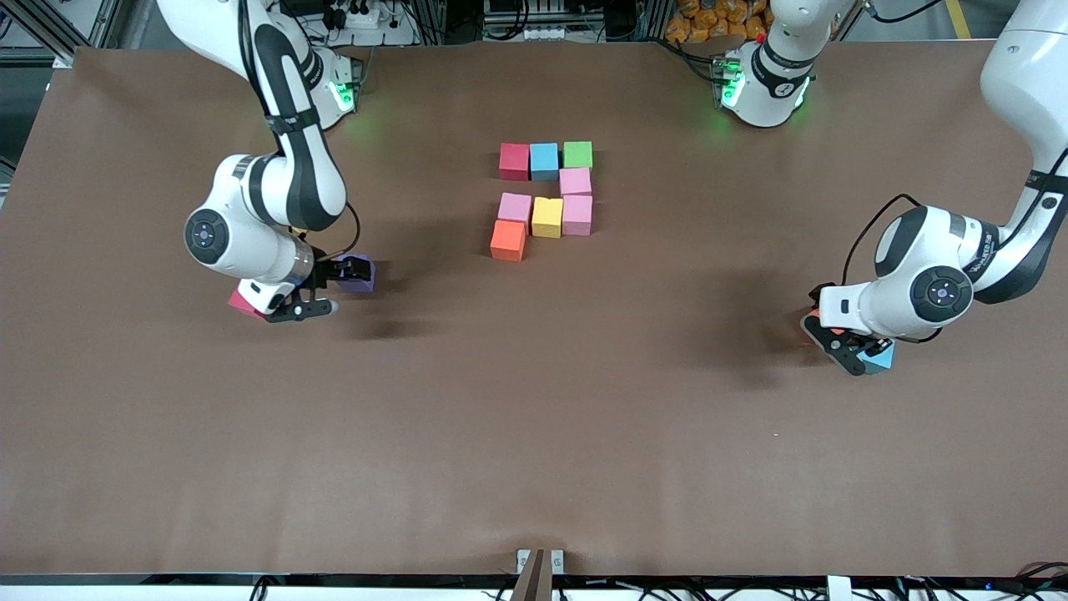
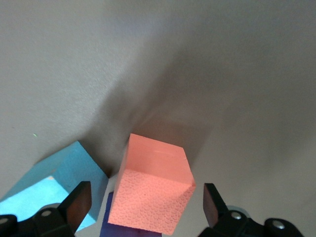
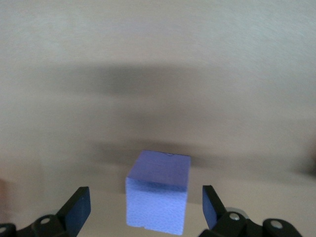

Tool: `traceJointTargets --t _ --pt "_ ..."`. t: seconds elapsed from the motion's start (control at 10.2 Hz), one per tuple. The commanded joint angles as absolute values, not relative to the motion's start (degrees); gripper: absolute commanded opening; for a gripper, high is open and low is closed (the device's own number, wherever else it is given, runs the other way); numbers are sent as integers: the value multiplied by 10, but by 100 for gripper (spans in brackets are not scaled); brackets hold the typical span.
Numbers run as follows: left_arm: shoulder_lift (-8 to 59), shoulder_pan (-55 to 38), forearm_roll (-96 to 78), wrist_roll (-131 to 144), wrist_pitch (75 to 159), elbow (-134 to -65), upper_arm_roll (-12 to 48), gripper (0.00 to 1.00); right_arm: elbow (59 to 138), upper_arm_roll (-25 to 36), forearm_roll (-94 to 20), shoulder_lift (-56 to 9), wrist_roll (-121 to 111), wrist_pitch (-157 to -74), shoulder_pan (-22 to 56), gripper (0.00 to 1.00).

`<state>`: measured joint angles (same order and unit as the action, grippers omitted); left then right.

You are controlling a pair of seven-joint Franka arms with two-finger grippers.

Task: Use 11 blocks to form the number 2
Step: 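Grasp the coral cube with the left gripper while the right gripper reaches purple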

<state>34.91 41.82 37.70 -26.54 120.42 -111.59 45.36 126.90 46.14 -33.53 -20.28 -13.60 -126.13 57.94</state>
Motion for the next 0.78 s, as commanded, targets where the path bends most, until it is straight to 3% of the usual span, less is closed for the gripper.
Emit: traceJointTargets --t 0.0,0.59,0.68 --pt "347 440 405 -263 1235 -1143 459 100 1308 469 -335 -185 -113 -1294 583 100" --pt "349 454 426 -263 1262 -1163 458 100 1337 464 -430 -206 -112 -1332 608 100" --pt "353 455 430 -263 1270 -1163 454 94 1336 463 -444 -216 -112 -1339 618 100"
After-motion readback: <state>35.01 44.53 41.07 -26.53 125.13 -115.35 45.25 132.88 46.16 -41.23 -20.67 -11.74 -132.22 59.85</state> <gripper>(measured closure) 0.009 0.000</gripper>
